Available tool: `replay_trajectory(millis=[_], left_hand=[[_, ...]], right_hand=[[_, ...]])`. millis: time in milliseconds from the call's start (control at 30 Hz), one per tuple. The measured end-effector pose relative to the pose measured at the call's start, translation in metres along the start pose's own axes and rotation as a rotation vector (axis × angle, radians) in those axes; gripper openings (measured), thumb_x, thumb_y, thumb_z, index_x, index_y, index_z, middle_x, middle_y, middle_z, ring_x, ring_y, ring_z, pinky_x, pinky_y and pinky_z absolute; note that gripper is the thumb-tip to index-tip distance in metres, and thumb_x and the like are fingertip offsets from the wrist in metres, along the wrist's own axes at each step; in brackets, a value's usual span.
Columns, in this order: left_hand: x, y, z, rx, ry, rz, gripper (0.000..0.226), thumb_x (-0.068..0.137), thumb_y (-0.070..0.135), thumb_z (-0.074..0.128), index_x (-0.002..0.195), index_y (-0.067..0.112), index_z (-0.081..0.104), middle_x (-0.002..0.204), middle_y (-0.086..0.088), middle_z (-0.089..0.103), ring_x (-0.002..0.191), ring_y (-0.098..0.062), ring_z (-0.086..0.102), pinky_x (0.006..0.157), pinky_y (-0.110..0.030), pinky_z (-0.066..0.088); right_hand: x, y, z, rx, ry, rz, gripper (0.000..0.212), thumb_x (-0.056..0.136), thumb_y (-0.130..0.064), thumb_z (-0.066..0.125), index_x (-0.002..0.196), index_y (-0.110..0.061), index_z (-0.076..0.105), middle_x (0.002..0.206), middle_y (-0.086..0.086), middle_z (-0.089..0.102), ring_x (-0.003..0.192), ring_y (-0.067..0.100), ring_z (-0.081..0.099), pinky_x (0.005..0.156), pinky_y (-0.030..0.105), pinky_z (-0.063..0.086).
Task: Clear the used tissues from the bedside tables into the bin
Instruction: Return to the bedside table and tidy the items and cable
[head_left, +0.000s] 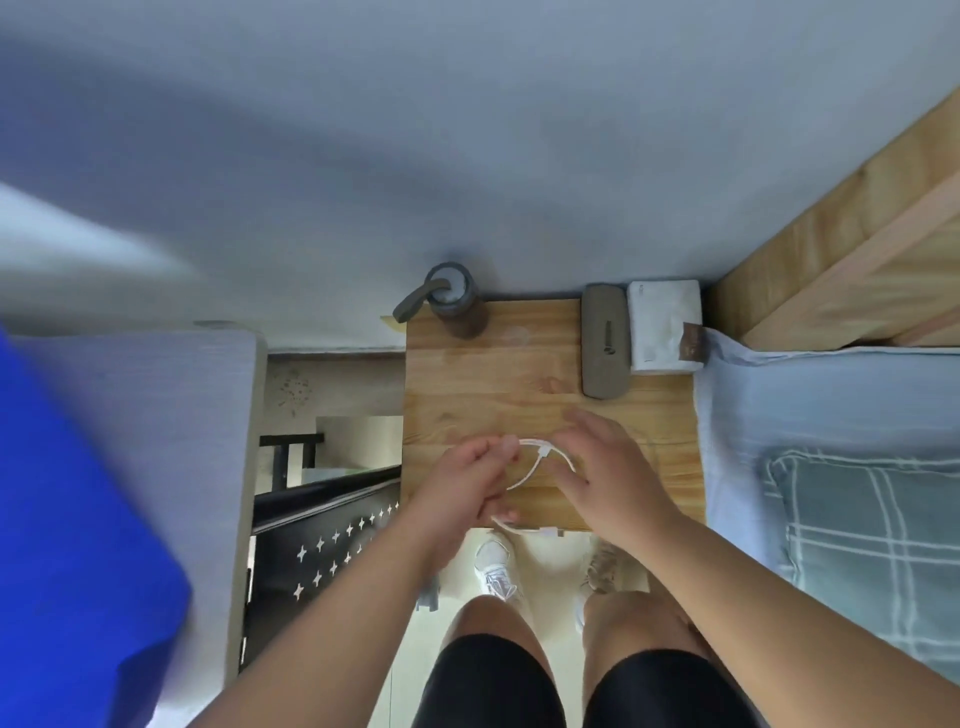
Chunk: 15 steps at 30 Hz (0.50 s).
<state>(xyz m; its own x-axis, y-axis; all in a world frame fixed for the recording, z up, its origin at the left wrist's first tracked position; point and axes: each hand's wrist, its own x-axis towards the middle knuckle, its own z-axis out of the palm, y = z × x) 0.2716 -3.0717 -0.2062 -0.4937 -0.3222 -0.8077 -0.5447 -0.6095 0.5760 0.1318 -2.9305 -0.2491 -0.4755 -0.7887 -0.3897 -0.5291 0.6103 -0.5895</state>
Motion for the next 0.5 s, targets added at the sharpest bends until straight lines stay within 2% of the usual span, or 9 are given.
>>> replay_trajectory(millis=[67,133,167,233,333,400,500], left_hand=[[-0.036,0.021,0.014,-0.287,-0.191,-0.08,0.017,0.097,0.031,0.069,0.1,0.015,0.075,0.057,0.007,0.031,0.044,-0.008,0.032,0.056,-0.03,0.058],[-0.072,0.038,0.025,-0.409,-0.377,-0.132,0.017,0.1,0.03,0.067,0.101,0.016,0.077,0.055,0.008,0.028,0.043,-0.007,0.029,0.054,-0.029,0.058],[-0.09,0.046,0.031,-0.429,-0.463,-0.151,0.018,0.1,0.031,0.067,0.1,0.017,0.078,0.054,0.009,0.026,0.043,-0.007,0.026,0.054,-0.028,0.056],[-0.123,0.061,0.043,-0.531,-0.638,-0.158,0.02,0.097,0.031,0.07,0.106,0.017,0.08,0.054,0.007,0.025,0.045,-0.01,0.023,0.052,-0.025,0.051],[-0.162,0.092,0.061,-0.806,-0.84,-0.017,0.034,0.104,0.029,0.065,0.137,0.023,0.07,0.057,0.004,0.042,0.046,-0.009,0.028,0.044,-0.019,0.036],[-0.182,0.119,0.073,-0.799,-0.754,0.107,0.041,0.105,0.031,0.063,0.146,0.035,0.063,0.066,0.005,0.055,0.046,-0.008,0.028,0.039,-0.018,0.029],[-0.197,0.152,0.085,-0.505,-0.291,0.343,0.038,0.111,0.04,0.049,0.148,0.044,0.058,0.075,0.005,0.064,0.046,-0.008,0.032,0.039,-0.02,0.025]], right_hand=[[-0.018,-0.014,-0.025,0.051,0.045,-0.015,0.027,0.101,-0.047,0.048,0.104,-0.032,0.07,0.115,-0.006,0.072,0.109,0.015,0.063,0.086,0.033,0.049],[-0.035,-0.03,-0.055,0.152,0.069,0.02,0.02,0.1,-0.052,0.04,0.093,-0.043,0.056,0.082,-0.014,0.067,0.08,0.003,0.063,0.064,0.026,0.046],[-0.043,-0.038,-0.069,0.198,0.069,0.033,0.018,0.1,-0.054,0.039,0.091,-0.044,0.051,0.074,-0.014,0.064,0.073,0.003,0.061,0.059,0.026,0.044],[-0.06,-0.052,-0.093,0.261,0.059,0.02,0.022,0.102,-0.054,0.038,0.088,-0.041,0.049,0.072,-0.014,0.062,0.065,0.006,0.058,0.056,0.027,0.042],[-0.093,-0.081,-0.124,0.329,0.014,-0.017,0.031,0.104,-0.058,0.035,0.081,-0.047,0.053,0.071,-0.018,0.06,0.061,0.005,0.055,0.055,0.022,0.038],[-0.117,-0.103,-0.139,0.373,0.0,-0.031,0.034,0.102,-0.064,0.032,0.082,-0.049,0.055,0.07,-0.019,0.062,0.063,0.003,0.057,0.056,0.02,0.041],[-0.155,-0.122,-0.156,0.404,-0.033,-0.016,0.039,0.104,-0.058,0.036,0.079,-0.036,0.055,0.065,-0.018,0.06,0.059,0.003,0.054,0.056,0.02,0.041]])
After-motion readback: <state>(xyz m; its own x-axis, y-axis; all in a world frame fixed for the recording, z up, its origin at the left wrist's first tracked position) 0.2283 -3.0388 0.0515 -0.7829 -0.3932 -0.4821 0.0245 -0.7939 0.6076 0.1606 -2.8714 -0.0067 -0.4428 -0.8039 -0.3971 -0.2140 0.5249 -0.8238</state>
